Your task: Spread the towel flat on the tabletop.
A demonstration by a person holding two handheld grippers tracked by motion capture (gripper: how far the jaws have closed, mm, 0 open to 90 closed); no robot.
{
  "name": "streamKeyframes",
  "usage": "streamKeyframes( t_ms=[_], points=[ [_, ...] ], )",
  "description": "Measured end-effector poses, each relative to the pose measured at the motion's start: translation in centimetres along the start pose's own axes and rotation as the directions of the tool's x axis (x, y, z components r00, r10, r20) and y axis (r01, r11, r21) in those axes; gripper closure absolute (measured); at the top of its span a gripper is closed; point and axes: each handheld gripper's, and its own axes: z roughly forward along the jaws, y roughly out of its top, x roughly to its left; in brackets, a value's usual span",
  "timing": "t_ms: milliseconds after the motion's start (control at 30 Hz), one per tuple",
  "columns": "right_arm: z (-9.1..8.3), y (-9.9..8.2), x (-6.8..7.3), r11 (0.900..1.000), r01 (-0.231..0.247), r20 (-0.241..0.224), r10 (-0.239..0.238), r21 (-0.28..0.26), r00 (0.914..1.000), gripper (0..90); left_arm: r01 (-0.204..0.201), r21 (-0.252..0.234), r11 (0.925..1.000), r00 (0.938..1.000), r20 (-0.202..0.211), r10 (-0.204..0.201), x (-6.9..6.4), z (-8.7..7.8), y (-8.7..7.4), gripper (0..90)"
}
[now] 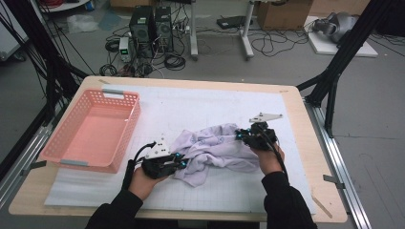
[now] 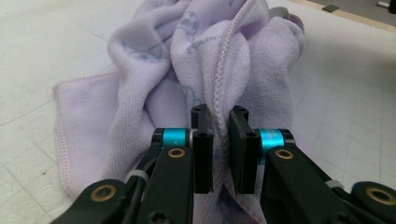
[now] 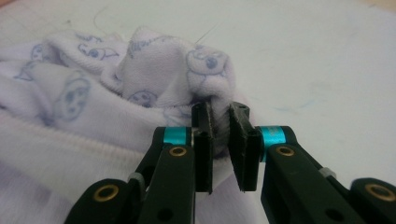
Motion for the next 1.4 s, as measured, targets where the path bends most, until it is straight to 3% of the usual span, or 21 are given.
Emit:
streamKeyframes(
  t_ms=[67,200,300,333,367,500,533,667,767,900,1000,1133,1200,1267,1333,1400],
  points=[
    [-0.6,-0.4,-0.1,0.9999,0.005,0.006,-0.005,-0.015,1.0,80.8,-0.005,0.005,1.0,1.0,0.006,0.005,-0.2,0.1,0.0,80.6],
    [-3.8,-2.5,0.2,0.9985,0.009,0.01,-0.008,-0.053,0.9999,80.9,-0.003,0.003,1.0,0.9998,0.02,0.003,-0.5,0.5,0.1,77.5],
    [-5.4,-3.7,0.7,0.9978,0.024,0.017,-0.023,-0.062,0.9996,81.0,0.039,-0.003,0.9992,0.9992,-0.009,-0.039,-0.3,0.6,0.1,57.9],
    [-5.4,-3.7,0.7,0.9978,0.024,0.017,-0.023,-0.062,0.9996,81.0,0.054,-0.006,0.9985,0.9982,-0.025,-0.054,-0.2,0.6,0.2,57.9],
    [-6.3,-4.5,1.2,0.9972,0.038,0.015,-0.037,-0.064,0.9992,81.0,0.085,-0.024,0.9961,0.9948,-0.054,-0.087,0.0,0.4,0.2,46.3],
    [-7.5,-5.7,1.9,0.9969,0.06,0.008,-0.06,-0.051,0.9982,80.9,0.125,-0.072,0.9896,0.9875,-0.088,-0.131,0.5,-0.1,0.4,37.0],
    [-7.7,-6.0,2.1,0.9965,0.067,0.0,-0.067,-0.05,0.9977,81.0,0.15,-0.11,0.9825,0.983,-0.089,-0.16,0.8,-0.4,0.5,36.7],
    [-8.1,-6.8,3.2,0.9941,0.105,-0.038,-0.106,-0.027,0.9937,81.1,0.15,-0.143,0.9783,0.9804,-0.106,-0.166,1.0,-0.6,0.6,35.9],
    [-8.0,-7.3,3.7,0.992,0.126,-0.05,-0.125,0.008,0.9909,81.2,0.153,-0.164,0.9745,0.9794,-0.106,-0.171,1.1,-0.9,0.7,36.0],
    [-7.0,-8.7,4.6,0.9825,0.164,-0.108,-0.154,0.088,0.9821,81.4,0.146,-0.19,0.9709,0.9805,-0.103,-0.168,1.1,-1.5,1.3,36.2],
    [-6.9,-8.9,4.9,0.9769,0.187,-0.126,-0.174,0.103,0.9767,81.3,0.144,-0.199,0.9693,0.982,-0.093,-0.165,1.1,-1.7,1.5,36.5],
    [-7.4,-8.7,4.6,0.9825,0.165,-0.133,-0.153,0.086,0.9792,81.3,0.125,-0.225,0.9662,0.9874,-0.067,-0.143,1.3,-2.3,1.8,37.6],
    [-7.5,-8.8,4.3,0.9835,0.153,-0.121,-0.141,0.096,0.9826,81.3,0.123,-0.233,0.9646,0.9875,-0.068,-0.142,1.5,-2.7,1.9,37.9],
    [-7.2,-9.0,4.2,0.9796,0.145,-0.095,-0.133,0.139,0.9866,81.4,0.127,-0.232,0.9645,0.9881,-0.055,-0.143,1.7,-3.0,2.1,38.0],
    [-7.1,-9.0,4.2,0.9784,0.147,-0.101,-0.133,0.145,0.9858,81.2,0.137,-0.213,0.9674,0.9878,-0.045,-0.149,1.7,-3.0,2.2,37.9],
    [-7.2,-9.0,4.2,0.9785,0.152,-0.137,-0.133,0.139,0.9815,80.0,0.137,-0.227,0.9641,0.9876,-0.044,-0.151,1.7,-3.1,2.2,38.1]
  ],
)
